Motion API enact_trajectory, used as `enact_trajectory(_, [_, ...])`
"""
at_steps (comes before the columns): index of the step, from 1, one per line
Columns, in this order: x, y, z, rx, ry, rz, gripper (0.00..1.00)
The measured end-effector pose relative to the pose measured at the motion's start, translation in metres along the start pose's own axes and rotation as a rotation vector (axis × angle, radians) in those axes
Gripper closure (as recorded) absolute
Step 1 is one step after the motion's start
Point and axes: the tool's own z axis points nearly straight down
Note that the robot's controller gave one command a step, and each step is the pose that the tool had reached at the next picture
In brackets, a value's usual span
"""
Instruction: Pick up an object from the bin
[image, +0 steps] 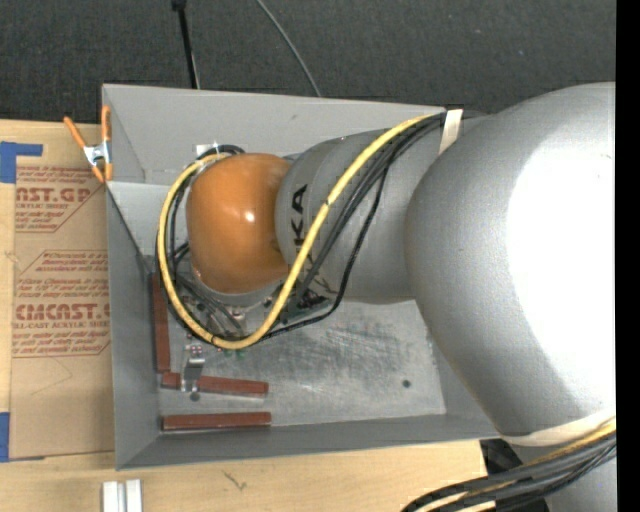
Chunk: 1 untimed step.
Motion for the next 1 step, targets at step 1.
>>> enact_trajectory(1, [-0.0023,-0.001,-0.0046,-0.002,-0.007,0.002,0.0])
